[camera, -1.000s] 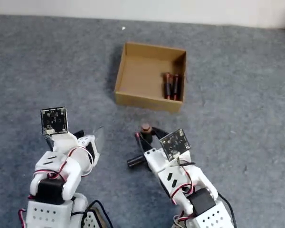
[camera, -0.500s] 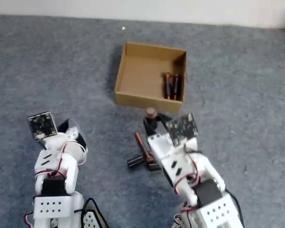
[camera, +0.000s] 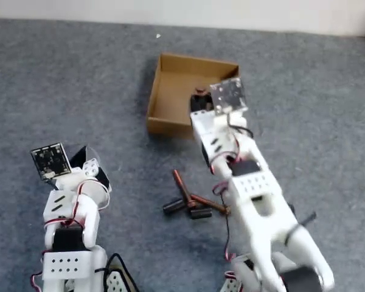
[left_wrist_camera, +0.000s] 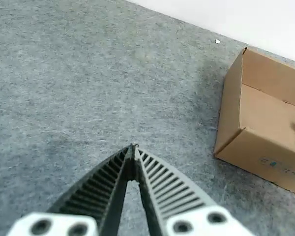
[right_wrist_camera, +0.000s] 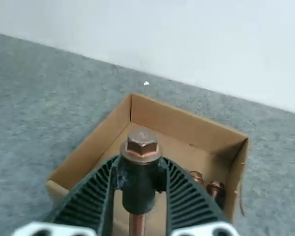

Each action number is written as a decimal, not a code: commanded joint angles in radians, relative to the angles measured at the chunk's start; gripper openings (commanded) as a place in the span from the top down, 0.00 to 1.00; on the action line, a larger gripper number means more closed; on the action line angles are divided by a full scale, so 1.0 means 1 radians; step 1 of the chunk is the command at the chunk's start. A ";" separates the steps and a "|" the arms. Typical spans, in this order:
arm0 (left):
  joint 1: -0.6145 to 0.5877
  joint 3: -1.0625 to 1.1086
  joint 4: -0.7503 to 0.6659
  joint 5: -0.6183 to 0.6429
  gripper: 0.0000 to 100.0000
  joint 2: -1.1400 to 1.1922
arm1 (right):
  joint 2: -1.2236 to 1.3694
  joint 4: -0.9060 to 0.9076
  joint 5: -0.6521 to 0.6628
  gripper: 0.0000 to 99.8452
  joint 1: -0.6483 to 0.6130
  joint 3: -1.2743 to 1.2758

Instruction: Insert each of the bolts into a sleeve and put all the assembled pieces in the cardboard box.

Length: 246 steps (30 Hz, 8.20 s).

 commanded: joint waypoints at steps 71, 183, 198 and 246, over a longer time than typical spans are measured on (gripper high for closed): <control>-0.208 0.005 -0.031 -0.009 0.99 -0.010 | 0.308 1.150 0.663 0.89 -0.456 -0.213; 0.455 -0.538 0.442 -0.885 0.88 0.351 | -0.585 0.923 -0.252 0.99 0.481 0.111; 0.696 -0.854 0.442 -1.212 0.85 1.107 | -0.585 0.921 -0.253 0.99 0.522 0.111; 0.576 -1.171 0.671 -1.341 0.98 1.704 | -0.585 0.888 -0.247 0.99 0.521 0.130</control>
